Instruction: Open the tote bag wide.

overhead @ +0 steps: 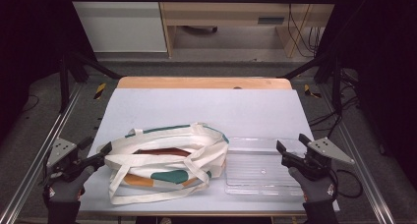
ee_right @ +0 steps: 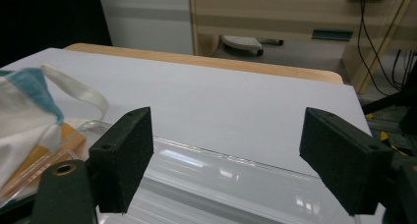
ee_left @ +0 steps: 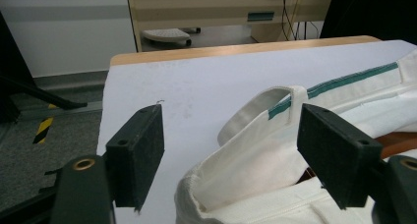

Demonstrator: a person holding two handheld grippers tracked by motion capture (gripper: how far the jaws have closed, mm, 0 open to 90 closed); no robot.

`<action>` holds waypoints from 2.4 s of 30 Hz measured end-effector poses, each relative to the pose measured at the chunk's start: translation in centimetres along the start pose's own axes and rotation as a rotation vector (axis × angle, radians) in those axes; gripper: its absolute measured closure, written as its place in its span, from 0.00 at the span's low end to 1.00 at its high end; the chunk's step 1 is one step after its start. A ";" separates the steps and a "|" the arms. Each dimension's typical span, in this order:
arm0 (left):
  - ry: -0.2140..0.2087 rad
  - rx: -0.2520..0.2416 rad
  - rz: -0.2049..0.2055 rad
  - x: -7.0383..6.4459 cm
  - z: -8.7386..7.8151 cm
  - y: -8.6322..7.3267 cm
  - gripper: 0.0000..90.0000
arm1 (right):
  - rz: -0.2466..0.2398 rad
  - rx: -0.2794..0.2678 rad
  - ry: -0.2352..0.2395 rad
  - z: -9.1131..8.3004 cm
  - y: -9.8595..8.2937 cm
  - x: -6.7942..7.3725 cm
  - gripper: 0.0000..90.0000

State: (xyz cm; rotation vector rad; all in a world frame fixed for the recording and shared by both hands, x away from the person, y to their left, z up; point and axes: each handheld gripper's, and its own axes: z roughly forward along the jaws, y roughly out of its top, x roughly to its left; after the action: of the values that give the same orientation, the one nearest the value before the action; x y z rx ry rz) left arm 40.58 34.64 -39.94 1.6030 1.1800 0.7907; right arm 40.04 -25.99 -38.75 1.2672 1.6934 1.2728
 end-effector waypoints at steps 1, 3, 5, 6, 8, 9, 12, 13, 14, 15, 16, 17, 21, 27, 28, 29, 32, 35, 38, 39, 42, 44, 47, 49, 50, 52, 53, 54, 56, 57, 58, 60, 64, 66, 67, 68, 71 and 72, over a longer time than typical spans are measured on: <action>0.000 0.002 0.002 -0.1 0.0 0.0 0.31 | 0.000 0.000 0.000 0.0 0.0 0.0 0.25; 0.011 0.008 0.006 -0.2 -0.2 0.1 0.34 | 0.000 -0.001 0.033 0.1 0.2 0.9 0.27; 0.007 0.008 -0.001 -0.2 -0.2 0.1 0.35 | 0.000 0.003 0.045 0.1 0.3 1.2 0.27; 0.012 0.004 -0.001 -0.1 -0.2 0.1 0.36 | -0.005 0.003 0.058 0.2 0.4 1.6 0.28; 0.020 -0.005 -0.013 0.0 -0.3 0.1 0.39 | -0.021 0.013 0.094 0.6 0.6 2.9 0.30; 0.020 -0.005 -0.013 0.0 -0.3 0.1 0.41 | -0.029 0.017 0.107 0.8 0.7 3.3 0.30; 0.033 -0.018 -0.032 0.1 -0.4 0.1 0.44 | -0.044 0.031 0.147 1.3 1.0 4.8 0.32; 0.037 -0.018 -0.036 0.1 -0.4 0.0 0.44 | -0.044 0.031 0.147 1.3 1.0 4.8 0.32; 0.032 -0.014 -0.043 0.1 -0.4 -0.1 0.45 | -0.052 0.034 0.161 1.4 1.1 5.3 0.32; 0.033 -0.015 -0.047 0.2 -0.4 -0.1 0.45 | -0.065 0.040 0.190 1.8 1.2 6.3 0.33; 0.026 -0.010 -0.055 0.2 -0.3 -0.2 0.45 | -0.065 0.040 0.190 1.8 1.2 6.3 0.33; 0.024 -0.005 -0.056 0.2 -0.2 -0.2 0.45 | -0.075 0.045 0.203 1.9 1.2 6.8 0.33; 0.018 0.016 -0.047 0.1 0.1 -0.4 0.45 | -0.103 0.055 0.267 2.6 1.6 9.5 0.34; 0.027 0.061 -0.052 0.0 0.9 -1.0 0.45 | -0.146 0.075 0.376 3.8 1.9 13.4 0.38; 0.026 0.069 -0.057 0.0 1.0 -1.2 0.46 | -0.157 0.078 0.390 4.0 2.0 14.1 0.39; 0.025 0.076 -0.057 0.1 1.2 -1.3 0.46 | -0.157 0.078 0.390 4.0 2.0 14.1 0.39; 0.031 0.097 -0.052 0.2 1.5 -1.5 0.49 | -0.168 0.086 0.421 4.8 2.2 15.6 0.41; 0.039 0.112 -0.041 0.3 1.6 -1.6 0.53 | -0.174 0.090 0.447 5.4 2.5 16.9 0.43; 0.031 0.125 -0.043 0.6 1.7 -1.7 0.55 | -0.182 0.093 0.476 5.9 2.8 18.3 0.44; 0.028 0.127 -0.039 0.8 1.8 -1.7 0.55 | -0.186 0.097 0.487 6.0 2.8 18.8 0.45; 0.014 0.129 -0.035 1.2 2.0 -2.0 0.44 | -0.209 0.132 0.514 6.9 2.7 20.7 0.45; -0.010 0.137 -0.036 1.4 2.3 -2.1 0.42 | -0.216 0.142 0.516 7.0 2.6 21.1 0.45; -0.021 0.166 -0.041 1.6 2.9 -2.3 0.46 | -0.235 0.186 0.539 7.7 1.9 22.5 0.43; -0.023 0.199 -0.036 1.5 3.4 -2.5 0.47 | -0.242 0.193 0.543 7.9 1.7 22.8 0.42; -0.007 0.218 -0.017 1.4 3.6 -2.5 0.49 | -0.252 0.197 0.542 8.1 1.5 23.1 0.42; 0.010 0.244 0.008 1.3 3.9 -2.6 0.54 | -0.262 0.209 0.543 8.5 1.1 23.7 0.41; 0.021 0.252 0.013 1.3 4.0 -2.6 0.58 | -0.266 0.213 0.544 8.7 1.0 24.0 0.41; 0.028 0.260 0.014 1.3 4.0 -2.6 0.61 | -0.267 0.218 0.542 9.0 0.8 24.2 0.40; 0.033 0.269 0.012 1.4 3.9 -2.6 0.72 | -0.277 0.232 0.535 9.7 0.3 24.9 0.40; 0.033 0.270 0.005 1.5 3.9 -2.6 0.74 | -0.284 0.242 0.533 10.0 0.1 25.1 0.40; 0.030 0.272 0.002 1.6 3.9 -2.6 0.74 | -0.284 0.242 0.533 10.0 0.1 25.1 0.40; 0.027 0.276 -0.003 1.6 3.9 -2.7 0.78 | -0.304 0.249 0.516 10.4 -0.2 25.5 0.41; 0.021 0.284 -0.011 1.7 3.9 -2.7 0.81 | -0.310 0.272 0.494 10.9 -0.8 25.5 0.48; 0.015 0.285 -0.016 1.7 3.8 -2.7 0.82 | -0.310 0.285 0.487 11.0 -1.1 25.4 0.56; 0.012 0.285 -0.021 1.7 3.7 -2.7 0.83 | -0.312 0.291 0.482 11.1 -1.2 25.3 0.63; 0.013 0.283 -0.018 1.7 3.7 -2.7 0.83 | -0.305 0.296 0.487 11.1 -1.3 25.3 0.68; 0.009 0.280 -0.029 1.7 3.6 -2.8 0.83 | -0.295 0.305 0.487 11.1 -1.4 25.2 0.85; 0.008 0.281 -0.029 1.7 3.6 -2.8 0.83 | -0.292 0.305 0.489 11.1 -1.4 25.2 0.89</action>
State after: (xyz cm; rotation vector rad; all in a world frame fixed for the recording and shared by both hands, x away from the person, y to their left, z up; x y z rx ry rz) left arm 43.42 35.29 -43.80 1.8065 1.3643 0.6337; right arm 41.71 1.25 -42.36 0.8564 2.3952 1.2420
